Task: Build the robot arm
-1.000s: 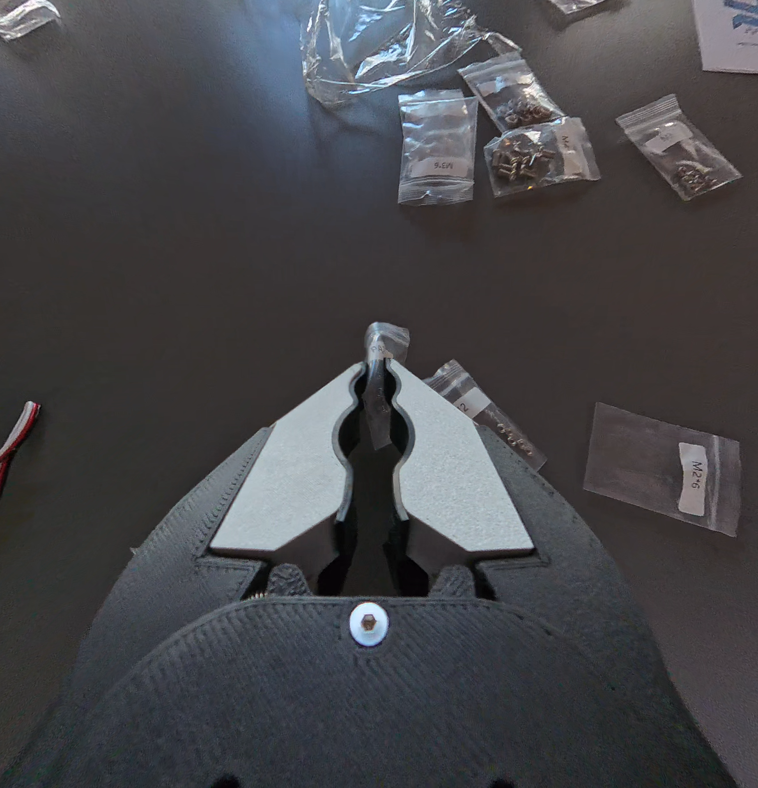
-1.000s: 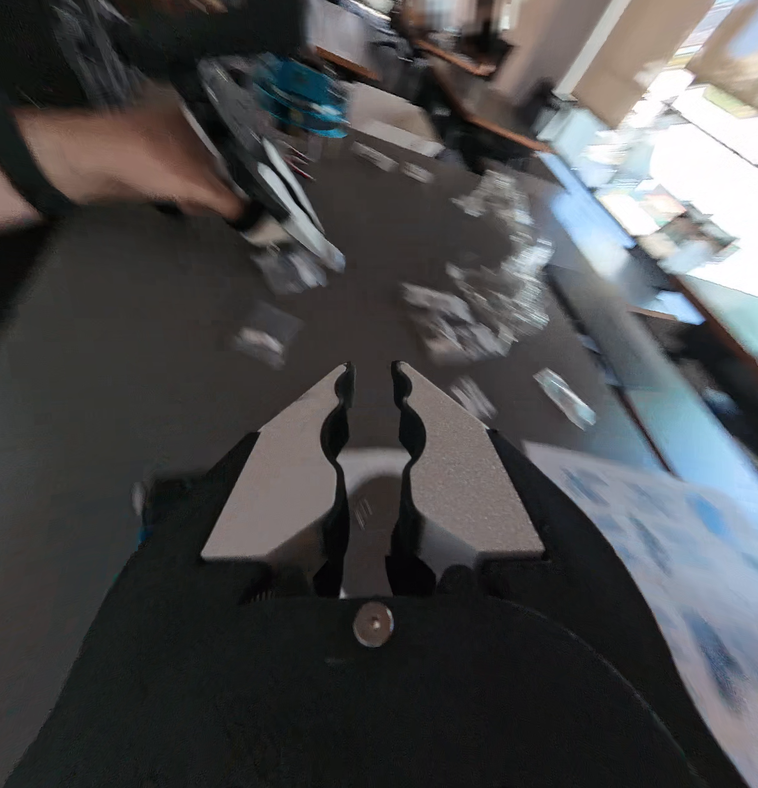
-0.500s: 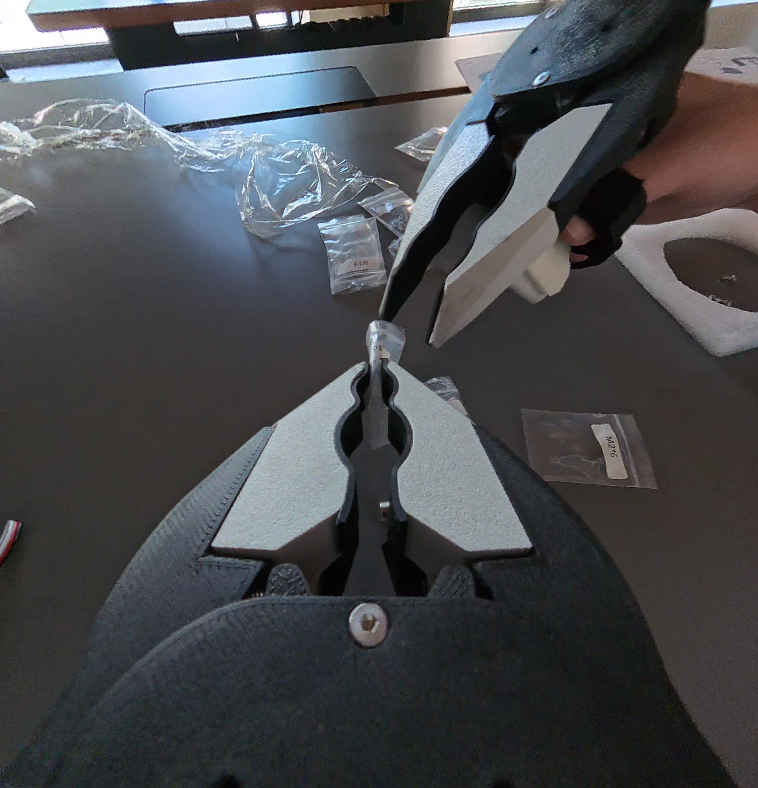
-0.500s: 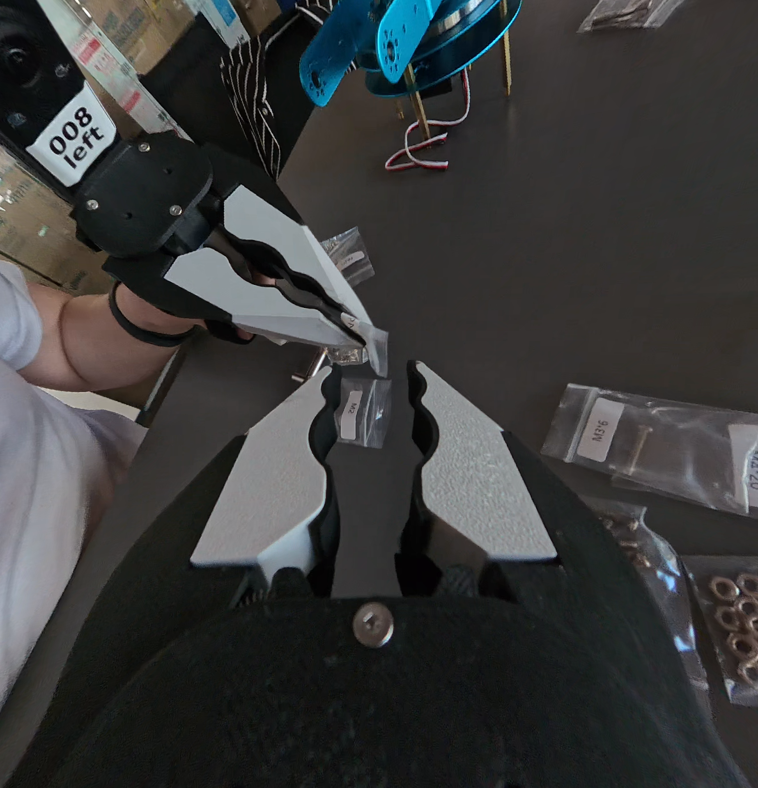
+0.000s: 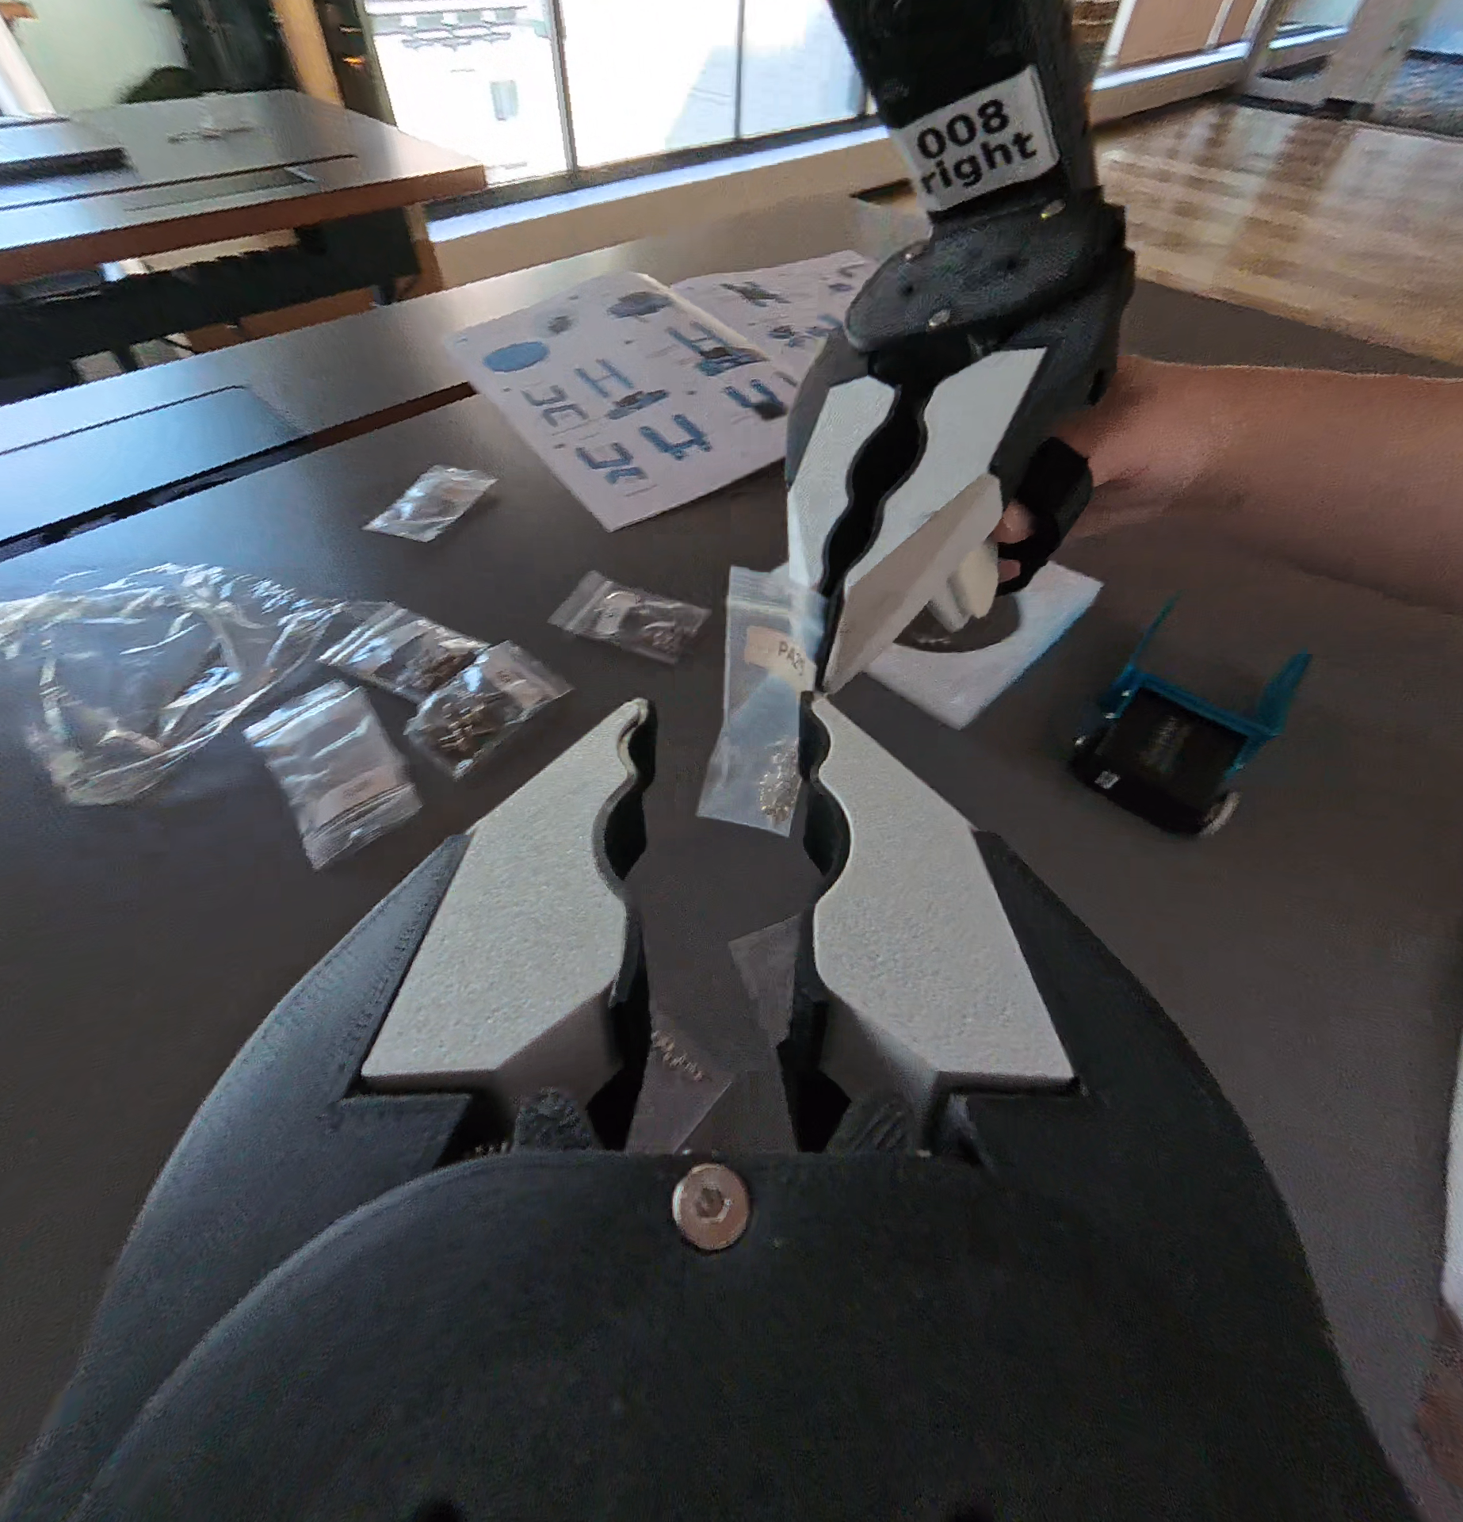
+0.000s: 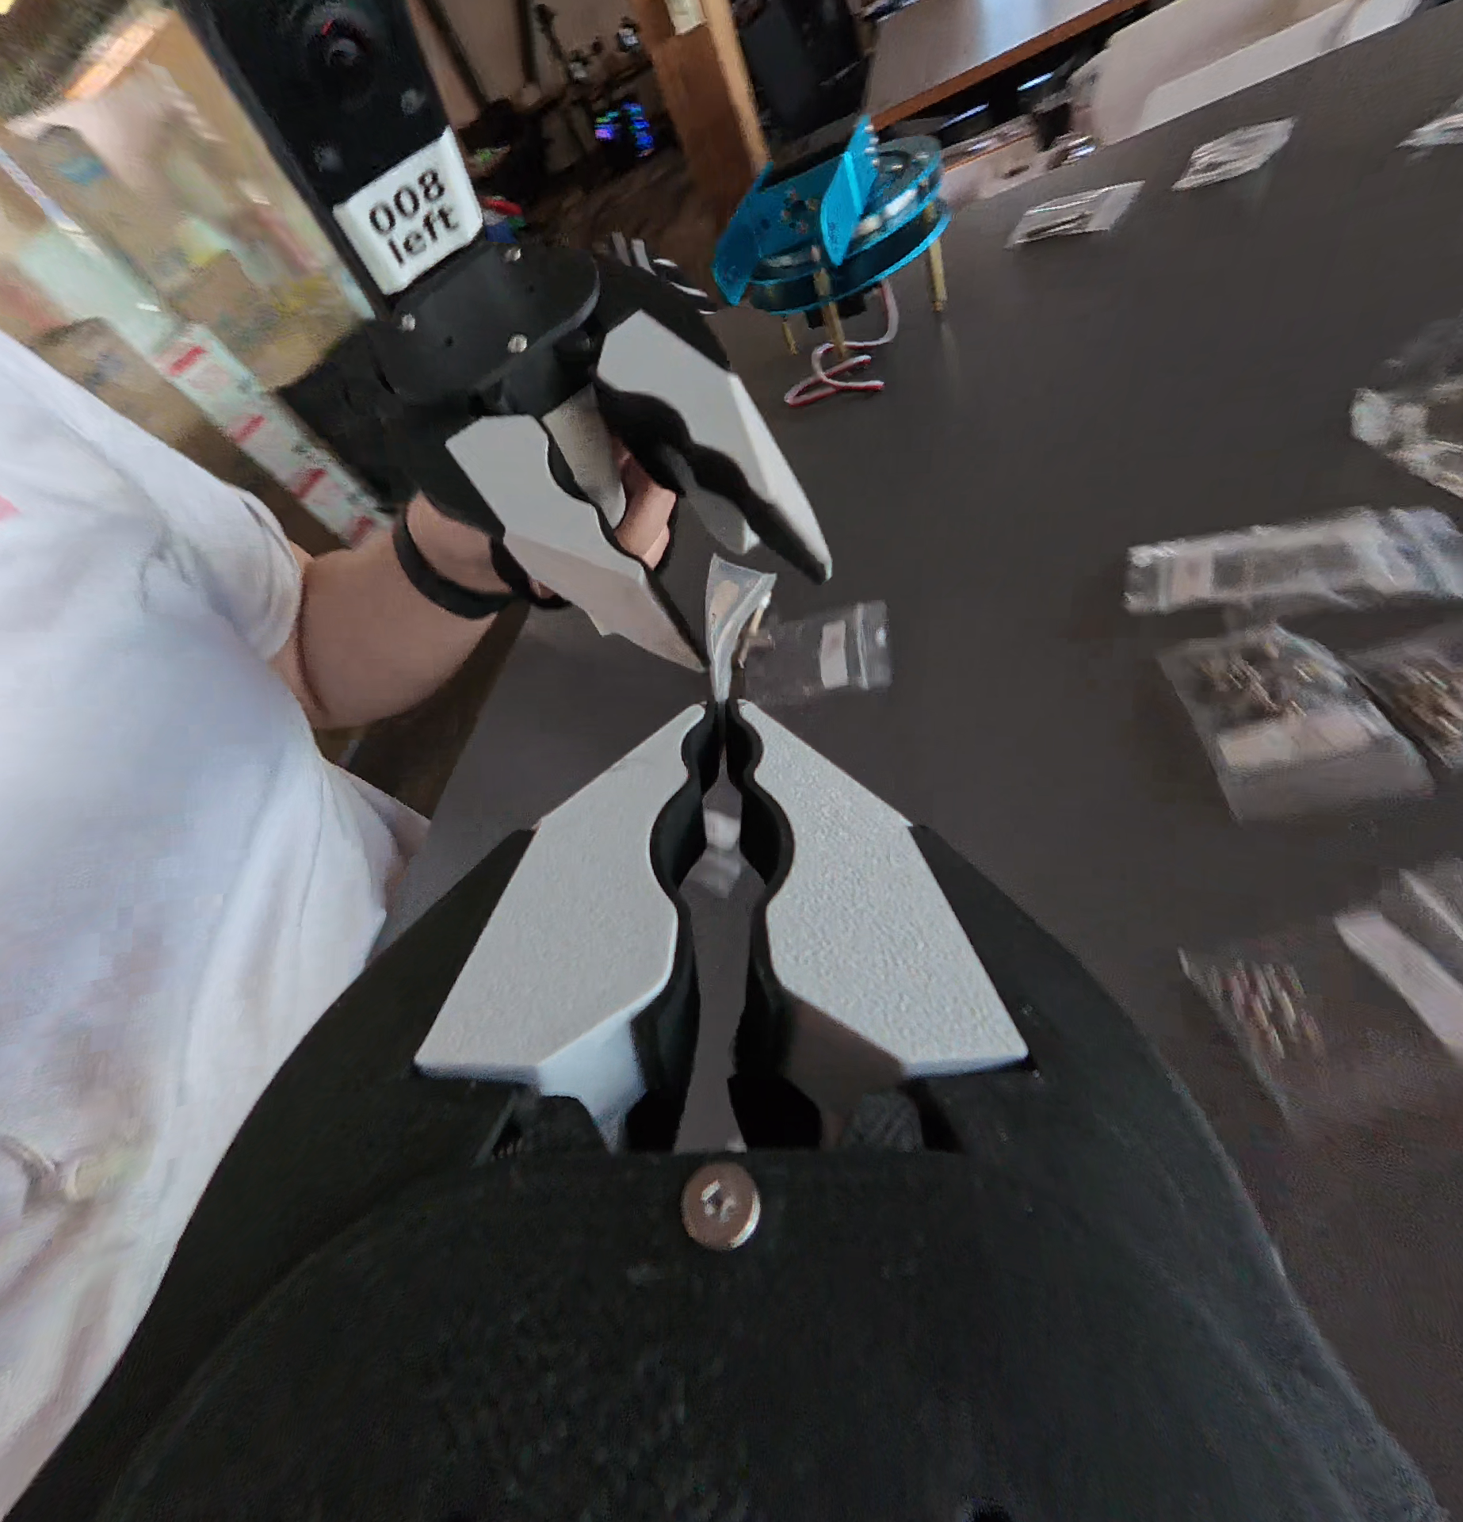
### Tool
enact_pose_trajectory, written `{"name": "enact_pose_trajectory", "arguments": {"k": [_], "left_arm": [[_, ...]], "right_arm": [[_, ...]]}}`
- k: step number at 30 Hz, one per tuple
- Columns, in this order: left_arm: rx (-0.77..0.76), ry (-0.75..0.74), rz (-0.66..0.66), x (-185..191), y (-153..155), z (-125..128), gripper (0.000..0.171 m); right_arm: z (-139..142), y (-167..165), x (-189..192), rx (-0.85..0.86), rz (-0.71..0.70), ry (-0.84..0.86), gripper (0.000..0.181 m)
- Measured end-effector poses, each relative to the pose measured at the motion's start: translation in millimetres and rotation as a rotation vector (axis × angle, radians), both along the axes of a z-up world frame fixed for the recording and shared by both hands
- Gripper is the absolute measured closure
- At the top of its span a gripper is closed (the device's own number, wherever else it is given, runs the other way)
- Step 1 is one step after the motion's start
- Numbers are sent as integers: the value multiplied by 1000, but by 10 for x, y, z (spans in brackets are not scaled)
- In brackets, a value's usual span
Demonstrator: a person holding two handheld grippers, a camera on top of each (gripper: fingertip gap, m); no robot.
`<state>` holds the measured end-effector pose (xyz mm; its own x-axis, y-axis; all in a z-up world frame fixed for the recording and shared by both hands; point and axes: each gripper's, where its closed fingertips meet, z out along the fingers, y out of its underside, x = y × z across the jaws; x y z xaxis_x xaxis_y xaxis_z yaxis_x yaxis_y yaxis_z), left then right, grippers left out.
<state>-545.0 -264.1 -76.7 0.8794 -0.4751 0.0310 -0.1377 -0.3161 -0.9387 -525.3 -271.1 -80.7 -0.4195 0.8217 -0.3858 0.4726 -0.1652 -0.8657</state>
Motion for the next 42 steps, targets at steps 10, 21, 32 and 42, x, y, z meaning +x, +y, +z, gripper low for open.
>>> {"name": "enact_pose_trajectory", "arguments": {"k": [10,21,32,42], "left_arm": [[-60,-137,-311,1275,409,226,161],[-311,-358,-308,2699,960,114,156],[-309,-178,-230,2905,1074,-184,124],[-451,-116,-415,3141,893,-451,171]], "right_arm": [[24,574,1774,239,-370,16,181],[-282,1072,2771,149,-585,5,181],[-537,858,2940,195,-286,-81,181],[-522,861,2984,193,-197,-60,181]]}}
